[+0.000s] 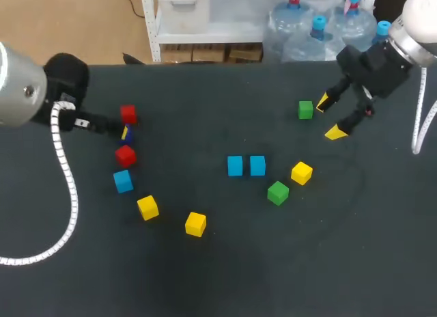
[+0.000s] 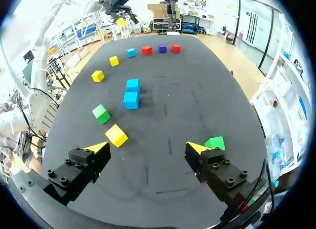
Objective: Place the blue cubes, place green cubes on the blue cubes, place the yellow cubes on the green cubes, then place the red cubes on the yellow cubes, and place purple cube on the red cubes.
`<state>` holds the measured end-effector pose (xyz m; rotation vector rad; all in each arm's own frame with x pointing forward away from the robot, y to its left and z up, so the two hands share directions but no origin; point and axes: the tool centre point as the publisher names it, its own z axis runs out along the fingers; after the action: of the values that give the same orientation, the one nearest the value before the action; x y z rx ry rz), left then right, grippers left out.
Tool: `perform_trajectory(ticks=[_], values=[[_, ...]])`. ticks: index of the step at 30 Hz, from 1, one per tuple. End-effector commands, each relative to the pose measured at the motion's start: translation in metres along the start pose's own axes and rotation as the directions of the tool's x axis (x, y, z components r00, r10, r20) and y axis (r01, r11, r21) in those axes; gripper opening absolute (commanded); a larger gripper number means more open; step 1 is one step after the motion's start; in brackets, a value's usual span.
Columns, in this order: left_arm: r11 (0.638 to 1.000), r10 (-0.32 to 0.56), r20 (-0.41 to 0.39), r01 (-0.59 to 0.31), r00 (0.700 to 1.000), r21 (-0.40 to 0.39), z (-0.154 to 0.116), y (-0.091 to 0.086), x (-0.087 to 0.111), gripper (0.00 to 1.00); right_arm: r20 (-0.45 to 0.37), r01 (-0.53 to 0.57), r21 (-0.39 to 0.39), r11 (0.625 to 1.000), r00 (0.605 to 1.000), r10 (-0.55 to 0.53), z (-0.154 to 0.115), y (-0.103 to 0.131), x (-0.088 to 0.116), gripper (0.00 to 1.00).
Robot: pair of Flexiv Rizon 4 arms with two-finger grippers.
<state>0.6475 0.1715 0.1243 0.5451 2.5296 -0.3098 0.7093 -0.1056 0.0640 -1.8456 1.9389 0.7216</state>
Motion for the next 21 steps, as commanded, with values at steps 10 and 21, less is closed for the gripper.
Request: perform_trajectory(ticks=[10, 21], values=[[0.985, 0.115, 0.079, -0.124, 0.99, 0.121, -0.007, 0.003, -0.005, 1.0, 0.001, 0.001, 0.0, 1.0, 1.0, -0.001, 0.0, 0.0, 0.0, 1.0], [0.859, 0.511, -0.223, -0.496, 0.83, 0.123, 0.033, -0.011, 0.011, 1.0, 0.001, 0.001, 0.0, 1.0, 1.0, -0.001, 0.0, 0.0, 0.0, 1.0]])
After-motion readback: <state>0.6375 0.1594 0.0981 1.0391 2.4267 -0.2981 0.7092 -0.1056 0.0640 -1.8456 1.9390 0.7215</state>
